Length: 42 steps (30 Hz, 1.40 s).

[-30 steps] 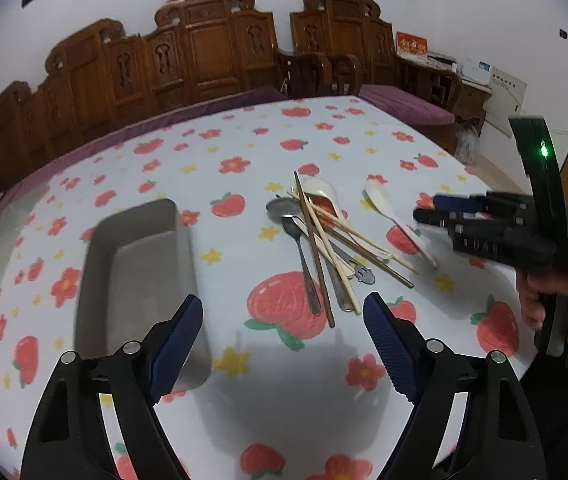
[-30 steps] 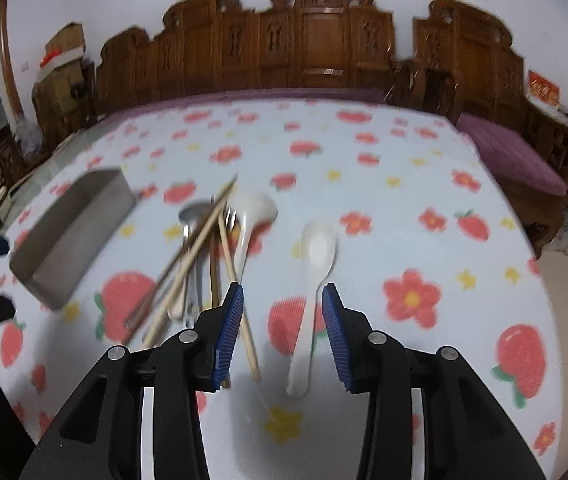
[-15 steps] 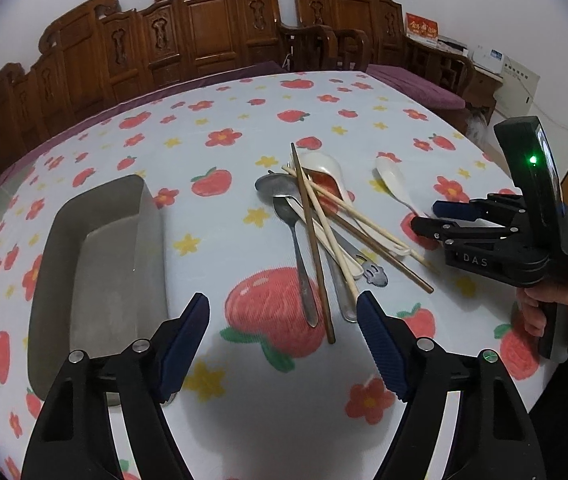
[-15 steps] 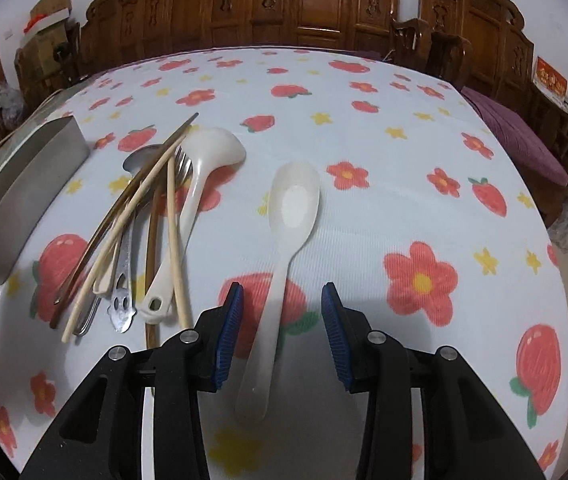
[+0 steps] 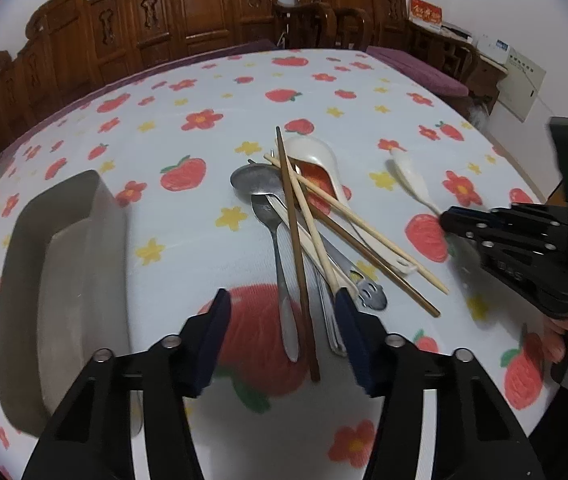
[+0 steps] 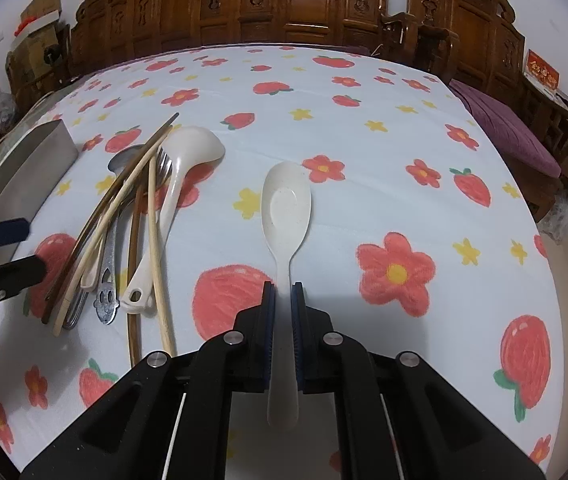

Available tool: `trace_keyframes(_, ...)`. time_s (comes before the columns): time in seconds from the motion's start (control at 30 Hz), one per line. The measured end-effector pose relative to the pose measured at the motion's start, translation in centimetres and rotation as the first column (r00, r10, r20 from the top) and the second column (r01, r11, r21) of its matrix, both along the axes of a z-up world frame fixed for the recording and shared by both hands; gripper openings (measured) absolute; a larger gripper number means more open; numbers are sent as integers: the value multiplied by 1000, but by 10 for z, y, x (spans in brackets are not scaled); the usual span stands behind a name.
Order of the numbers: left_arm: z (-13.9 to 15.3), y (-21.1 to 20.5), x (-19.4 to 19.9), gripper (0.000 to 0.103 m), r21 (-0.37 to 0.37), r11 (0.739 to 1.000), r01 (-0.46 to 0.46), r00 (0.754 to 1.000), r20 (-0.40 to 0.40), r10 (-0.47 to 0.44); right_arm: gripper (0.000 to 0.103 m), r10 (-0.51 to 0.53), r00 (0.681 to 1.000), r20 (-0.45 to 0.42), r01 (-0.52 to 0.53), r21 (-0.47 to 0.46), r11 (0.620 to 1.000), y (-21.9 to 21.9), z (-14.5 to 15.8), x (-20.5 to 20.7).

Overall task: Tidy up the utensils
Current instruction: 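Grasp the white ceramic spoon with the right tool while the left tool grasps a dark chopstick, then lower the dark chopstick into the grey tray and open the left tool while the right tool carries the spoon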

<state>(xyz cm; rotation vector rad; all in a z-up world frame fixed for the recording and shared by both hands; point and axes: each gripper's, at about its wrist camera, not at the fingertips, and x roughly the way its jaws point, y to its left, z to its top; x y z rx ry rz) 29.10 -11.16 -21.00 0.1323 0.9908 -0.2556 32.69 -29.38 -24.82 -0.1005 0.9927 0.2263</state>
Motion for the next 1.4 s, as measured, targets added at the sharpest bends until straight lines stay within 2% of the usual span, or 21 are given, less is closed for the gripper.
trace_keyframes(0.13, -7, -7, 10, 31, 16, 1000, 15, 1000, -16, -14, 9, 2, 1000, 7, -2, 16, 1000, 0, 3, 0)
trace_keyframes(0.2, -10, -8, 15, 24, -1, 1000, 15, 999, -32, -15, 10, 8, 1000, 9, -8, 13, 1000, 2, 3, 0)
trace_keyframes(0.33, -14, -9, 21, 23, -6, 1000, 10, 999, -46, -10, 10, 12, 1000, 10, -12, 10, 1000, 4, 4, -1)
trace_keyframes(0.43, -18, -7, 25, 12, -34, 999, -2, 998, -67, 0, 10, 13, 1000, 10, -13, 8, 1000, 5, 3, -2)
trace_keyframes(0.47, -18, -5, 26, 5, -49, 999, -3, 997, -72, 0, 10, 13, 1000, 10, -13, 8, 1000, 4, 3, -2)
trace_keyframes(0.67, -13, 6, 19, 4, -92, 996, -8, 998, -60, 3, 10, 26, 999, 21, -26, 17, 1000, 11, 9, -10)
trace_keyframes(1.0, 25, 33, -13, 4, -113, 994, 15, 1000, 23, -12, 10, 46, 997, 66, -51, 70, 996, 31, 33, -35)
trace_keyframes(1.1, 37, 43, -19, 4, -105, 994, 15, 999, 47, -10, 10, 52, 997, 65, -58, 93, 994, 36, 40, -39)
trace_keyframes(1.3, 58, 71, -27, 5, -65, 998, 10, 994, 108, -3, 10, 57, 995, 87, -63, 66, 996, 52, 57, -51)
trace_keyframes(1.4, 63, 86, -27, 4, -68, 998, 0, 994, 112, 7, 10, 67, 993, 96, -73, 59, 996, 60, 67, -53)
